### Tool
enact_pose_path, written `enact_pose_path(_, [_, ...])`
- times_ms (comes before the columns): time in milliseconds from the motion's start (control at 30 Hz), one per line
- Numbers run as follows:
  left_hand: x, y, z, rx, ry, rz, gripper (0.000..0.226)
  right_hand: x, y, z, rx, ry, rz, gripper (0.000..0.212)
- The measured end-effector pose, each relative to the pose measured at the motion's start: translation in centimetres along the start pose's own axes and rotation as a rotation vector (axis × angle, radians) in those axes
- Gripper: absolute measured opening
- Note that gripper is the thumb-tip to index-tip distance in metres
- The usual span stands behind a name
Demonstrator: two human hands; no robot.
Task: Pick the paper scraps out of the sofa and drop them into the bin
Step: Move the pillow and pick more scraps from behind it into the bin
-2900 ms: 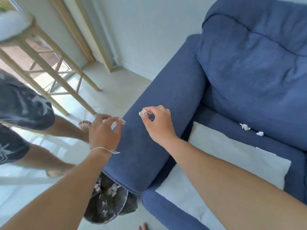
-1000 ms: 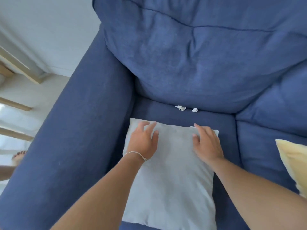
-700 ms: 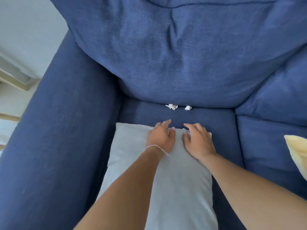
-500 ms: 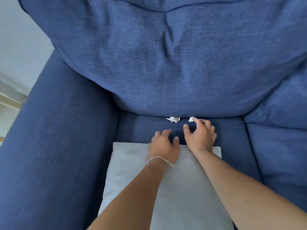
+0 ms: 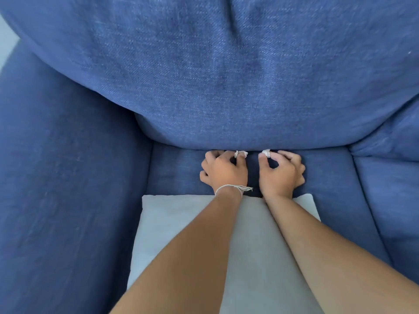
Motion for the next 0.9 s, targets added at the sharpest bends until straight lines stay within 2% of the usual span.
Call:
enact_pose_path(100, [3.0, -1.4, -0.1, -0.041, -0.227, 0.115, 0.024, 1.9, 0.0, 0.2, -0.025, 0.025, 0.188, 0.025])
enact_pose_path(167, [6.4, -3.0, 0.0, -0.058, -0.324, 0.100, 0.024, 3.9, -0.8, 1.5, 0.028, 0.126, 0.315, 0.043])
enact_pose_path(200, [8.2, -3.9, 0.3, -0.063, -0.318, 0.081, 0.021, 5.1, -1.7, 2.2, 0.031, 0.162, 0.376, 0.044])
enact_pose_path(367, [18.3, -8.9, 0.9, -0.189, -0.109, -0.012, 0.012, 9.5, -7.0, 5.5, 0.081, 0.110, 0.517, 0.028])
enact_pose_path(500, [26.3, -14.1, 1.6, -0.201, -0.072, -0.112, 0.013, 11.1, -13.1, 11.9, 0.250, 0.105, 0.631, 0.014])
enact_pose_path(700, [34.8, -23.6, 8.3, -0.066, -0.122, -0.231, 0.014, 11.5, -26.1, 19.4, 0.494, 0.085, 0.877, 0.007])
enact_pose_path(900, [40.3, -32.8, 20.1, 0.135, -0.215, -0.370, 0.016, 7.5, -39.5, 20.6, 0.673, -0.009, 1.110, 0.011])
Point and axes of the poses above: each hand's wrist, its own y-axis towards the middle knuckle, its own x-axis out of the back of the hand, z = x × y, the point moved 2 cm from there along y, towards the middle knuckle, and after that the axes turned 9 degrees about z, right-handed, at the moved point
